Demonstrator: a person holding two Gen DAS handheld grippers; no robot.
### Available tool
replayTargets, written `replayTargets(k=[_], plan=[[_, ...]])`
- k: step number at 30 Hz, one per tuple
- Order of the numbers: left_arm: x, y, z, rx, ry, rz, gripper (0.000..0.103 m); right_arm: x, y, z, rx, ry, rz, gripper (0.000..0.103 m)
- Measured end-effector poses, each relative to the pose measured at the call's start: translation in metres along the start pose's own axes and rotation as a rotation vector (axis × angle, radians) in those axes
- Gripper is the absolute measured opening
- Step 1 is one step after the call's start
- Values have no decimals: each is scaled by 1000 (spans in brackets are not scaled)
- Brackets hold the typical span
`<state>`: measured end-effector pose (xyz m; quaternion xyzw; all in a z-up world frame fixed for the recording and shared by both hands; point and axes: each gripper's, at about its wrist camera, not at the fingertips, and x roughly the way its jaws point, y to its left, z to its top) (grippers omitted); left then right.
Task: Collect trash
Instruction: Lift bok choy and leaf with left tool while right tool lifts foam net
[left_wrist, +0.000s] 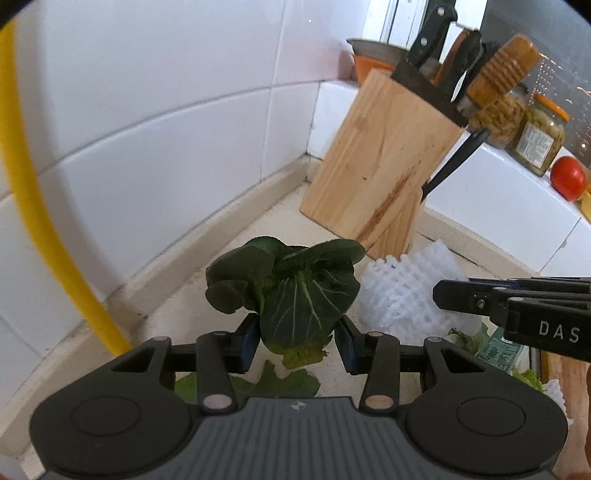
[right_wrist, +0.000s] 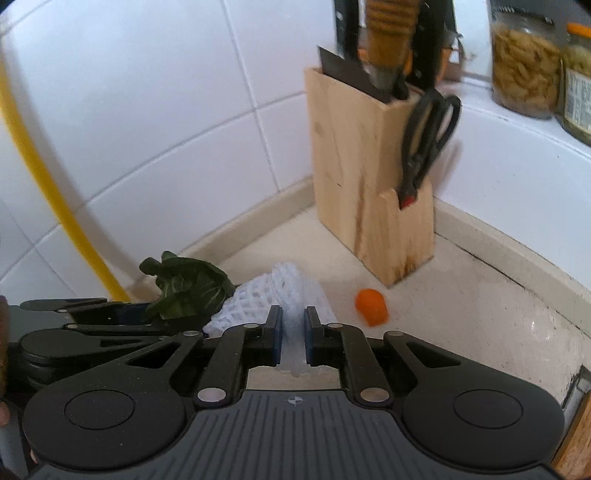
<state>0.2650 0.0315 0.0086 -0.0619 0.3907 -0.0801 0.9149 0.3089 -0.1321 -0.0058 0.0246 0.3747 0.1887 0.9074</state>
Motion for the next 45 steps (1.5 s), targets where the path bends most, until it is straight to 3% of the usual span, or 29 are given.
replayTargets(k=[9,13,18,21,23,27,29,31,35,38,41,45], plan=[[-42,14,-14,-12,-64,11,35,-25,32,-11,-47,-30,29,16],[-49,21,-23,-26,-45,-10,4,-36,50,-17,-63,-36,36,16],[-49,31,-35,-23,-30,15,4,-38,58,-28,-62,-17,25,16],[-44,37,-41,-38,18,0,13,-31,57,-35,-56,6,11,16],[-43,40,-51,-46,37,-30,39,-27,56,-40,-49,21,6,16],[-29,35,-64,-55,62,-59,46,-20,54,-45,-46,42,-4,16],[-22,29,-66,-35,67,-87,59,-13,52,-45,-43,55,-12,16],[-19,24,-70,-6,44,-66,66,-4,49,-44,-34,73,-15,16],[-18,12,-77,91,-6,-63,72,17,42,-45,-33,125,-4,20],[-10,7,-74,123,0,-70,74,33,39,-46,-38,157,10,30],[-5,4,-77,136,15,-84,74,46,37,-46,-56,184,11,48],[-6,2,-84,153,18,-106,68,49,38,-50,-105,196,21,47]])
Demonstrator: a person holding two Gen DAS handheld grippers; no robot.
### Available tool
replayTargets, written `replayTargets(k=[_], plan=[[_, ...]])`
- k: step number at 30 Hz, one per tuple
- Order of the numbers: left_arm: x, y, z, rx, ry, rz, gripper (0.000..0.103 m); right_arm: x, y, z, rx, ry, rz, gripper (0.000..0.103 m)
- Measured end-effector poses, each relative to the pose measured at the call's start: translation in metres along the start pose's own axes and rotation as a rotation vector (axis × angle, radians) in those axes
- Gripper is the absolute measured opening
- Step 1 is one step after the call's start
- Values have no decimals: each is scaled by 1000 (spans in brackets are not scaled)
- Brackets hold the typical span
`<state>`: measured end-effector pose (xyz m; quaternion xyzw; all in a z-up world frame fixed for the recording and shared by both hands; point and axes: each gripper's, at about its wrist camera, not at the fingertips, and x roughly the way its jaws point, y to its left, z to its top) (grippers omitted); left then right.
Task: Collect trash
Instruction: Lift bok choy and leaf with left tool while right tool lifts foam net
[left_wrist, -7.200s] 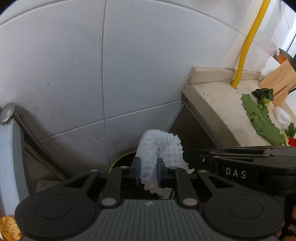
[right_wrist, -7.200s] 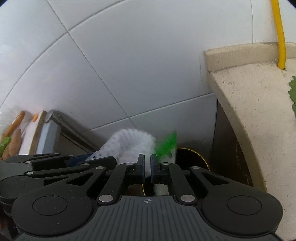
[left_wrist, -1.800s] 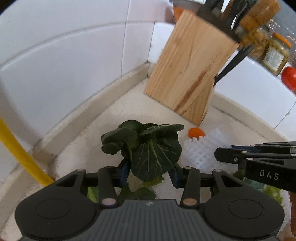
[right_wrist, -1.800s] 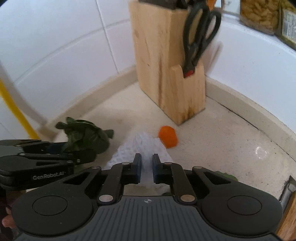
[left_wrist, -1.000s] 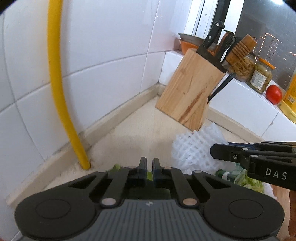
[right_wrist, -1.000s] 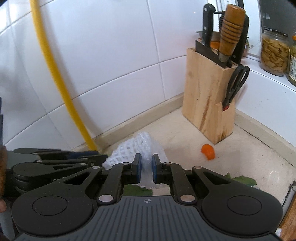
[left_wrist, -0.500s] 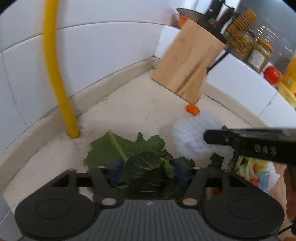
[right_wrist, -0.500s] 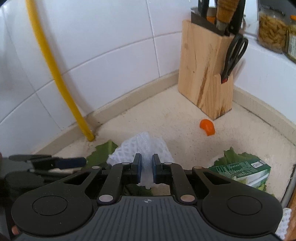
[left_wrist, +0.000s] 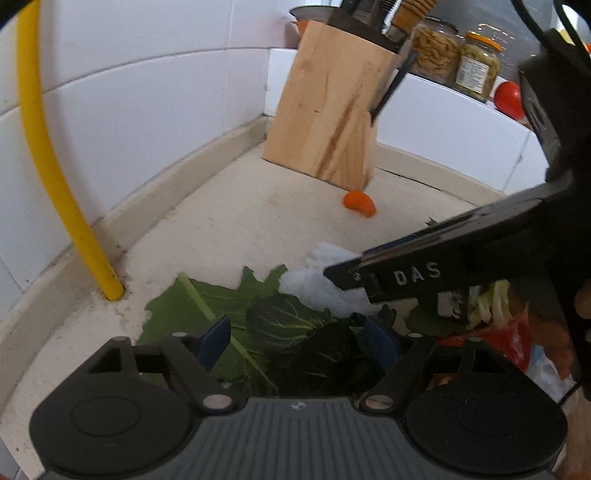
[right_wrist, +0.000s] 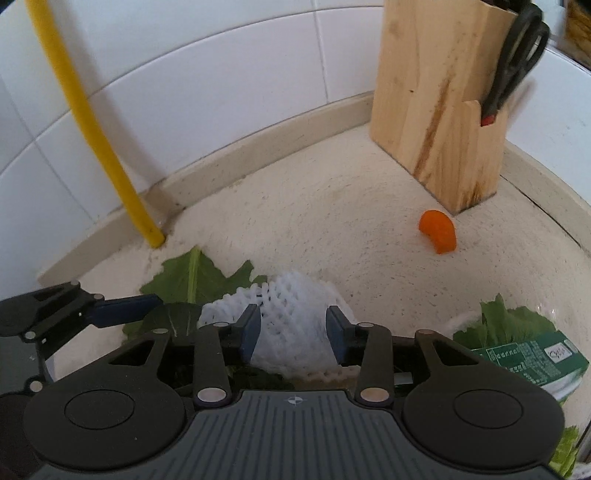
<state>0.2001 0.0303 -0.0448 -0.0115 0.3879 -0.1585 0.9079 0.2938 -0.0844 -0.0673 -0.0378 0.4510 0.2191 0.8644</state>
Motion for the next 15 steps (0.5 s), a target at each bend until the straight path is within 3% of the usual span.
replayTargets(k=[2,3,6,8,10,15], plan=[[-1,-5,0,27,0,-4,54,2,0,-3,-1,2,-9,33],[-1,-8,-1,32,5,-3,49,2,0,-4,-6,5,-20,19],[-2,-19,-1,62,13,24,40,-2,4,-8,-22,0,-31,15],[-7,-19,4,42,13,13,19,-9,4,-8,-14,-15,-27,14],[-12,-15,10,13,13,1,6,-19,3,-7,-2,-34,-24,13],[-24,4,12,-79,-1,1,1,-41,5,-5,26,-91,-18,13]])
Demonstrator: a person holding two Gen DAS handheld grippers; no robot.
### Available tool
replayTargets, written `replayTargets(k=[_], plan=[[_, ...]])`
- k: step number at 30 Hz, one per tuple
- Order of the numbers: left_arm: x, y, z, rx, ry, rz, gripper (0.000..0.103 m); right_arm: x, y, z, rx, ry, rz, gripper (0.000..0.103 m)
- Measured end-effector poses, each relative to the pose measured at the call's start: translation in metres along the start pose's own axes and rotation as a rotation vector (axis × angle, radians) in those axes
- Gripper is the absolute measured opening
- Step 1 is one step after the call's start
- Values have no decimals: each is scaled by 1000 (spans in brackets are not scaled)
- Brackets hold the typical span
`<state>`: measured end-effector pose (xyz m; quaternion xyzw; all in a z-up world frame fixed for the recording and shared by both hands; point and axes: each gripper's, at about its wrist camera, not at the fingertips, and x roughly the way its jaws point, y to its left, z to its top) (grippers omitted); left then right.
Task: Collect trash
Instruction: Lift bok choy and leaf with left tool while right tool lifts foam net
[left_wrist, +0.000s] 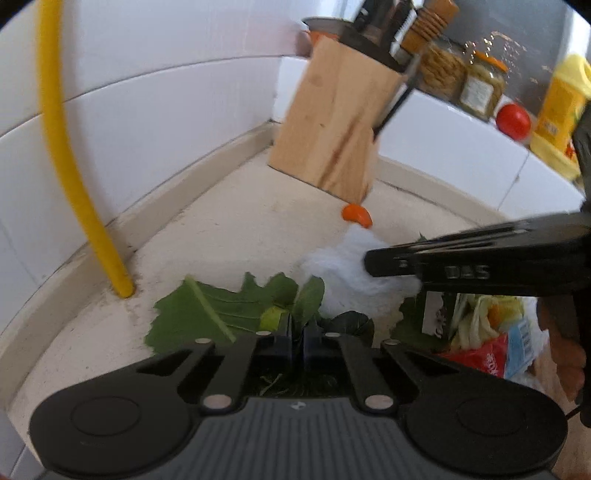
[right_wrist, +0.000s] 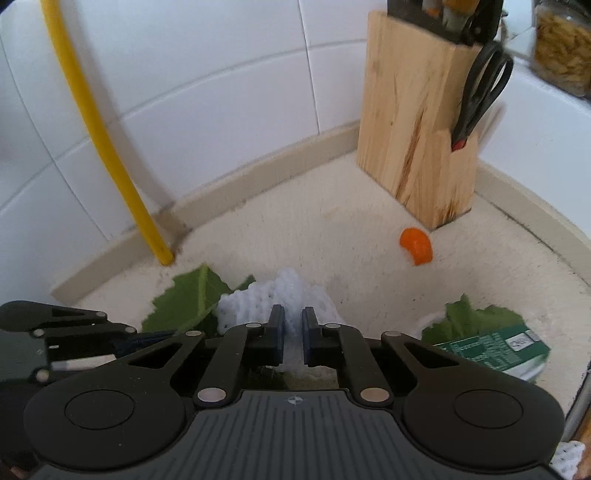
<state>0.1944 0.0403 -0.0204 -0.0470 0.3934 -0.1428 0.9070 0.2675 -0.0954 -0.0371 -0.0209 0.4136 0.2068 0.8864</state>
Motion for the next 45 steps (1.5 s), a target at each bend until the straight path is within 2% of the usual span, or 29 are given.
replayTargets(k=[12,22,25,28,30,32,33,36,38,40,42,43,44,45], plan=[[-44,17,2,-49,-84,10,1,-37,17,-1,14,-84,45,13],[-62,22,-4,-73,-115,10,0,-57,30,-3,7,-126,43,13],[-70,21,-3,-53,-131,20,0,-63,32,-4,11,-135,45,13],[-71,20,-9,-22,-116,55,0,-65,34,-6,6,-137,37,13],[-67,25,-18,-25,-102,73,8,-64,35,-8,5,-130,41,13],[-58,36,-26,-84,-68,67,43,-59,36,-11,0,-117,43,13],[-51,42,-30,-125,-52,56,48,-57,37,-13,1,-110,46,13],[-37,50,-35,-205,-21,55,51,-50,39,-18,-2,-88,50,13],[-28,45,-35,-203,-11,66,69,-46,37,-20,-4,-75,52,13],[-14,35,-36,-168,-9,103,73,-41,34,-20,-4,-66,55,13],[1,25,-37,-111,0,165,72,-34,32,-20,-8,-52,59,13],[7,22,-39,-96,8,177,70,-29,31,-21,-9,-43,61,13],[9,22,-41,-94,13,162,55,-24,30,-21,-11,-30,66,13],[9,21,-42,-106,18,136,54,-19,29,-21,-15,-15,72,13]])
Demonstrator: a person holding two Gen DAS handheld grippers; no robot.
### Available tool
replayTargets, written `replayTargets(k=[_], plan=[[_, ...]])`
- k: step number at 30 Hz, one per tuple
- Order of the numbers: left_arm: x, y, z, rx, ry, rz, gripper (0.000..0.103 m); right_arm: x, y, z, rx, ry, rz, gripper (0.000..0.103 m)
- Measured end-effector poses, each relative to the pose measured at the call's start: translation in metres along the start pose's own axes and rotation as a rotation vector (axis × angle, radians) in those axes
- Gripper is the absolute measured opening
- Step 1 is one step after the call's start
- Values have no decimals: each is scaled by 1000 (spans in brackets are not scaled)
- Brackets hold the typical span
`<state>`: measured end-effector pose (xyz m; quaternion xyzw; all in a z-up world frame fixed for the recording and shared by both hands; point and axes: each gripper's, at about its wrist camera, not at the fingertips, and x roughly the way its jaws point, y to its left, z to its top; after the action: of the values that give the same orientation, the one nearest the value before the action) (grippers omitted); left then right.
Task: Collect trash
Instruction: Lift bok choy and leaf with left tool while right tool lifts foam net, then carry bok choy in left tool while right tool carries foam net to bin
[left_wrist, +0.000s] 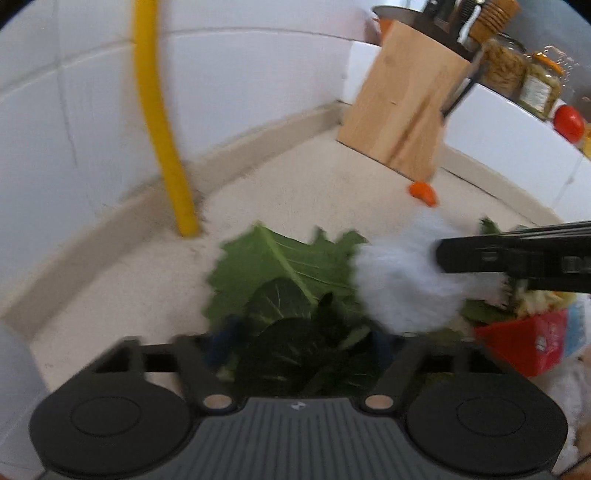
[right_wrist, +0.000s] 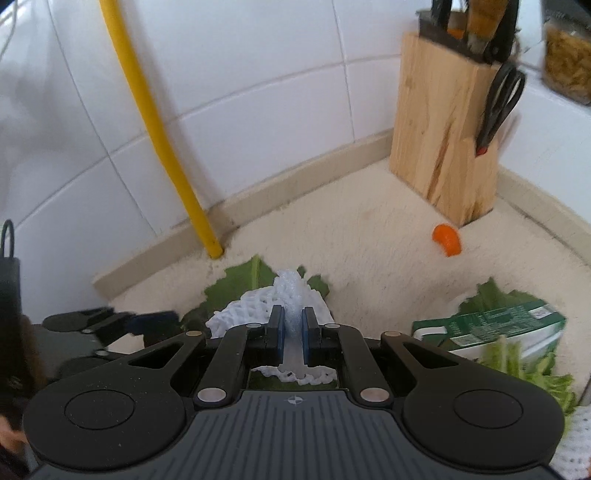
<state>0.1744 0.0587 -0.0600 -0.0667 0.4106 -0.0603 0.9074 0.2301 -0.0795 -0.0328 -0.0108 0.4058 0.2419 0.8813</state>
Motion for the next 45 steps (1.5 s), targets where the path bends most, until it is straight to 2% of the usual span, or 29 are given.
replayTargets(k=[2,7,11,22,27,45], plan=[[-3,-2,1,1,-4,28,51,9,0,-2,-7,21,8,13],[-18,5,7,-27,-9,12,49,25,0,-11,-27,72,42,13],[-40,7,13,-30,-59,8,49,9,-4,-8,-8,22,67,12],[-86,21,23,-56,-177,14,48,-42,14,8,-30,-114,43,12],[-104,34,16,-67,-202,47,48,-53,37,8,-72,-138,60,12],[-171,107,-45,-175,-230,221,49,-39,151,-10,-218,-85,231,12]])
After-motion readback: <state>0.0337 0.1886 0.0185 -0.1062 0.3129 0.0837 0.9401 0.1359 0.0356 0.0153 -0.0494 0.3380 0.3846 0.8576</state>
